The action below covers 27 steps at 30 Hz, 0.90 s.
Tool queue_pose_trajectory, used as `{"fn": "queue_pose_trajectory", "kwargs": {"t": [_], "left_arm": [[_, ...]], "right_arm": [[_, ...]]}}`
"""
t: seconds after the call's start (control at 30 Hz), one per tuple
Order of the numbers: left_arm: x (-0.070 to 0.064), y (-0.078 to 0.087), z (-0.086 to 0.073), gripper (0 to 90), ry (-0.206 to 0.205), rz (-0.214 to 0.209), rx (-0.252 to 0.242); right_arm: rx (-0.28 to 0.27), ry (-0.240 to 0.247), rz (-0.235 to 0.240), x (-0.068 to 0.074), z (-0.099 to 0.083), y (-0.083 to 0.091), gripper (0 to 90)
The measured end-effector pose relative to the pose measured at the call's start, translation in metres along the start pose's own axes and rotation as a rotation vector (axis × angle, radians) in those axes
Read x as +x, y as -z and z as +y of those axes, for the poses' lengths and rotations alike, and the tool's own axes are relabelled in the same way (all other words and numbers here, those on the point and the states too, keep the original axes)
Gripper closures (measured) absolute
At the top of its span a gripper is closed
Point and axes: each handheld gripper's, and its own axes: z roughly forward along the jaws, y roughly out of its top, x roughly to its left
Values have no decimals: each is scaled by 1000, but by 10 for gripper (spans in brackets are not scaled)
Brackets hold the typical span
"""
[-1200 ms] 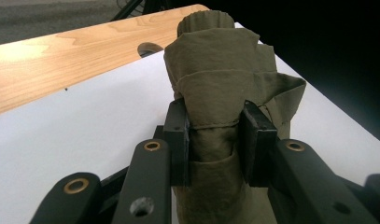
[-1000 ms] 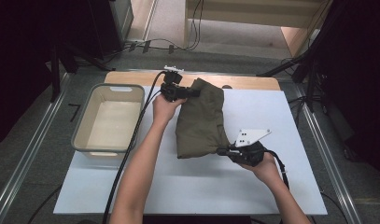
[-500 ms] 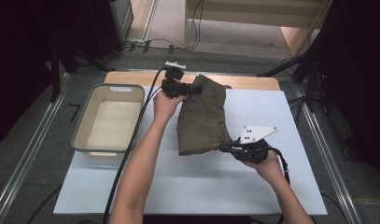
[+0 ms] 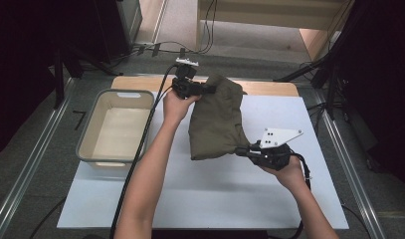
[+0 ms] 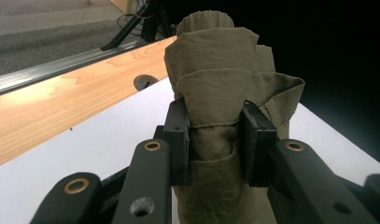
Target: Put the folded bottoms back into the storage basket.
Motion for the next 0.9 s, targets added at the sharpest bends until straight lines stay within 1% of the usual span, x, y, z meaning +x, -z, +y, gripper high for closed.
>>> {"fn": "queue_pose_trajectory", "kwargs": {"t": [0.23,0.53,0.9], "left_arm": [[-2,4,6,697,-9,0,-6],[-2,10,10,697,-14,4,-13],[0,18,11,698,-22,11,-8]], "right_arm": [[-11,8,-8,0,6,4,839],[-18,12,-8,1,8,3,839],[-28,21,-4,3,13,-1,839]]}}
